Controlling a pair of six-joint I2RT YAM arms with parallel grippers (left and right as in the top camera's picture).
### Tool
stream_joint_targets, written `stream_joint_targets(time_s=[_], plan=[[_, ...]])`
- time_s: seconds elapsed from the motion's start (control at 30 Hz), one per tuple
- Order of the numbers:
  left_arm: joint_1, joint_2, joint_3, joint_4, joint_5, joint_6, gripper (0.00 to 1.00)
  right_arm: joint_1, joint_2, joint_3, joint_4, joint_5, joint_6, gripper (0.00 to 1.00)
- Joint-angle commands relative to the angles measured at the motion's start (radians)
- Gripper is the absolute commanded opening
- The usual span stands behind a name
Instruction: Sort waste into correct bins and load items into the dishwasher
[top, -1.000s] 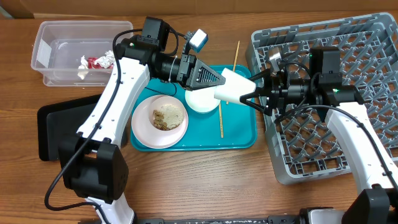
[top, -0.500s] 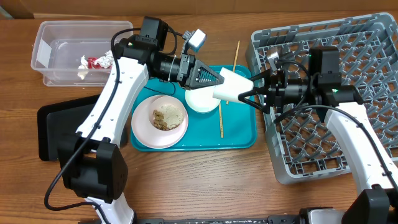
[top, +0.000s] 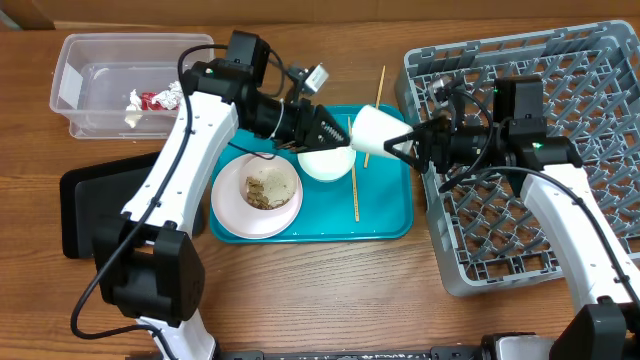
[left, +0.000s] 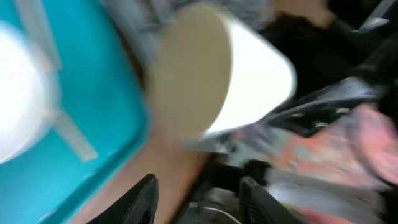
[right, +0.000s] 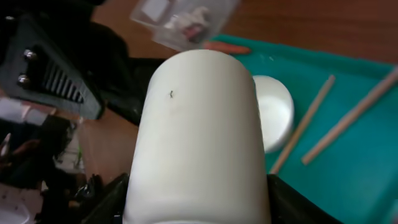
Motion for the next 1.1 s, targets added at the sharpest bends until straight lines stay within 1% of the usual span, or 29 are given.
stream_joint_targets(time_s=[0.0,0.03,0.1,0.17,0.23,0.3,0.33,0.43,0.5,0.57,0.63,0.9,1.07], plan=[[0.066,-0.083,0.017,-0.019,-0.332,-0.06,0.45,-0.037,-0.04,0.093,-0.086,0.209,0.048,0.37],[0.086,-0.106,0.017,-0.029,-0.431,-0.088,0.46,-0.05,-0.042,0.131,-0.149,0.263,0.048,0.36],[0.117,-0.144,0.017,-0.046,-0.566,-0.122,0.46,-0.071,-0.042,0.2,-0.253,0.352,0.048,0.36],[0.153,-0.19,0.017,-0.066,-0.719,-0.169,0.46,-0.105,-0.042,0.29,-0.374,0.481,0.086,0.36],[0.181,-0.225,0.017,-0.083,-0.829,-0.206,0.5,-0.146,-0.042,0.367,-0.475,0.575,0.101,0.4],[0.204,-0.252,0.017,-0.098,-0.895,-0.227,0.54,-0.195,-0.042,0.424,-0.547,0.635,0.131,0.4],[0.215,-0.26,0.017,-0.105,-0.915,-0.232,0.54,-0.221,-0.042,0.443,-0.571,0.655,0.15,0.4],[0.235,-0.267,0.017,-0.121,-0.939,-0.234,0.53,-0.314,-0.042,0.465,-0.612,0.717,0.2,0.39],[0.246,-0.267,0.017,-0.128,-0.939,-0.234,0.53,-0.392,-0.036,0.465,-0.623,0.799,0.245,0.33],[0.254,-0.267,0.017,-0.13,-0.939,-0.233,0.52,-0.455,-0.024,0.465,-0.626,0.867,0.277,0.31],[0.257,-0.267,0.017,-0.134,-0.939,-0.23,0.53,-0.533,-0.005,0.465,-0.626,0.928,0.283,0.31],[0.256,-0.267,0.017,-0.134,-0.938,-0.23,0.52,-0.729,0.085,0.462,-0.646,0.938,0.317,0.31],[0.256,-0.267,0.017,-0.135,-0.935,-0.23,0.5,-0.765,0.187,0.461,-0.681,0.939,0.316,0.31]])
